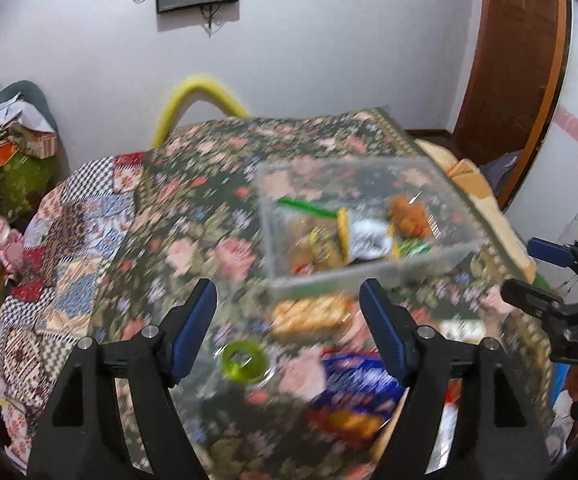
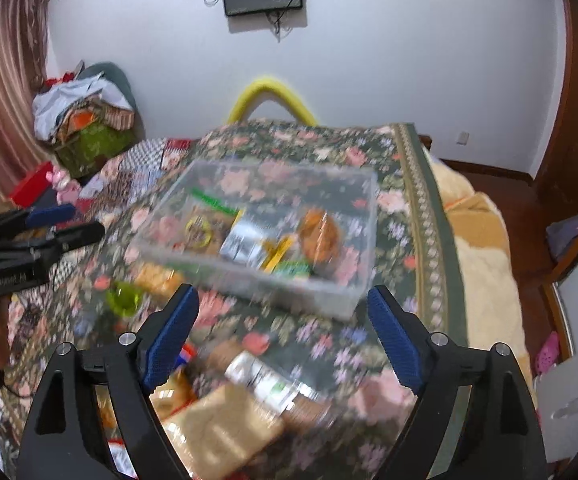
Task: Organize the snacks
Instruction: 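Grasp the green MENG jar with the left tool while the right tool grasps the wrapped bread loaf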
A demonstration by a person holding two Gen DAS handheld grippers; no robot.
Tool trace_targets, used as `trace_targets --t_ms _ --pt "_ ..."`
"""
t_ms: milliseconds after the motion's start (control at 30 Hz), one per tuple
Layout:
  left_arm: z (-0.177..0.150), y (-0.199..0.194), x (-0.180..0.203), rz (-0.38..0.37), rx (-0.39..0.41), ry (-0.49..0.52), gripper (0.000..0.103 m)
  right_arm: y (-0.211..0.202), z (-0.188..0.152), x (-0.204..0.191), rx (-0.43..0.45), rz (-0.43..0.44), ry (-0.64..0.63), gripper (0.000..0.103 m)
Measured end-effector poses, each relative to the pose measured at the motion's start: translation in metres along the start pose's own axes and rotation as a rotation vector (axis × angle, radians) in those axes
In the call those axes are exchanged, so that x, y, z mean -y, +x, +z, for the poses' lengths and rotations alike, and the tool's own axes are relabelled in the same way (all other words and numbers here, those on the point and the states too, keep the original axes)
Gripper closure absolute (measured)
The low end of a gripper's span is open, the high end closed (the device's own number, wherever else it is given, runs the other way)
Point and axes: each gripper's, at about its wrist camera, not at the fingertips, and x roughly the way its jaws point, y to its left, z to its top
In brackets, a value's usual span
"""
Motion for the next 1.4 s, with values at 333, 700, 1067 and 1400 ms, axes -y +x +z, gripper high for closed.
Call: trace_targets --t_ms 333,700,1067,1400 --pt "-0.056 0.032 -0.045 0.022 -0.124 -0.068 0.029 0.024 -0.047 -0.034 -0.134 -0.026 -0.017 0.019" --pt "-0.079 0.077 -0.045 -0.001 -0.161 -0.046 0.029 0.018 -0.072 -0.023 -0.194 -0.09 0.029 0.017" --pt "-0.077 0.102 -0.05 -0.044 -0.172 -0.083 0.055 0.013 -0.095 0.002 -0.241 -0.109 0.126 0.028" --pt "-0.082 0.088 -0.047 -0.04 -0.154 -0.086 0.056 0.013 -0.095 0.0 -0.226 -0.074 0.131 0.05"
